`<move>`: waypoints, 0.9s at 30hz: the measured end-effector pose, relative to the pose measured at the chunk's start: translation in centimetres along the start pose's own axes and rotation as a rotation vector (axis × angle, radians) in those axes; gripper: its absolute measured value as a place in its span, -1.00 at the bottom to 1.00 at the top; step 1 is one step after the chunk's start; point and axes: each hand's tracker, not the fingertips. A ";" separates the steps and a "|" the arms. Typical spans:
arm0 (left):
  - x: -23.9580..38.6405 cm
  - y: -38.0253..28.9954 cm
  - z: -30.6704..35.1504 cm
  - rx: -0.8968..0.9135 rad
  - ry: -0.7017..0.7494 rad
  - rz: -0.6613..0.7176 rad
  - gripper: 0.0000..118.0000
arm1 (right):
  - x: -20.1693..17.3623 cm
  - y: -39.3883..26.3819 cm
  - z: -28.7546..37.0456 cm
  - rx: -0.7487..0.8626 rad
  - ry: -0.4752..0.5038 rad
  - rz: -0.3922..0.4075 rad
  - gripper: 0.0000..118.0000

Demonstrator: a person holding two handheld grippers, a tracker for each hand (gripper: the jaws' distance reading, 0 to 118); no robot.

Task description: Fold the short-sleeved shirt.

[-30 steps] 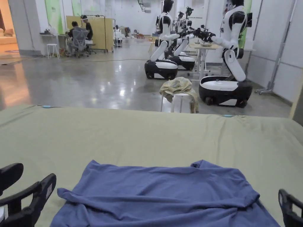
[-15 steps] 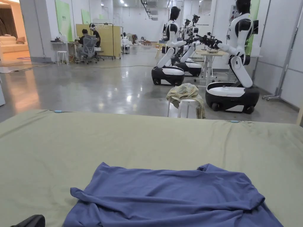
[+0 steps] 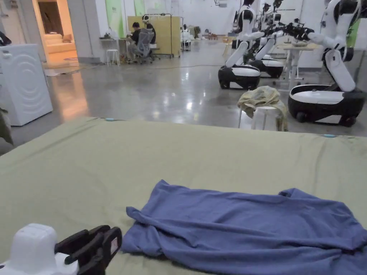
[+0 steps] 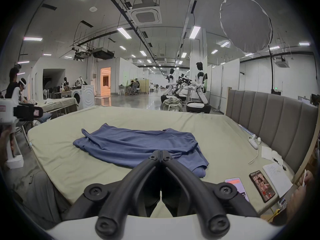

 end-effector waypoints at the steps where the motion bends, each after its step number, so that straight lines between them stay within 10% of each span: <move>1: -1.2 -0.1 -1.3 -0.026 0.009 0.000 -0.55 | 0.1 -0.2 -0.1 -0.006 0.007 -0.016 -1.00; 3: -2.9 0.0 -3.9 -0.084 -0.016 0.056 0.13 | 0.2 -0.6 -0.3 -0.022 0.010 -0.045 -1.00; 17: -10.6 -5.4 -22.5 -0.509 0.138 0.260 0.12 | 1.4 -3.0 -2.6 -0.139 0.007 -0.110 -0.99; 27: -7.7 -4.5 -25.8 -0.669 0.260 0.033 -0.71 | 2.2 -4.5 -4.6 -0.205 -0.004 -0.242 -0.99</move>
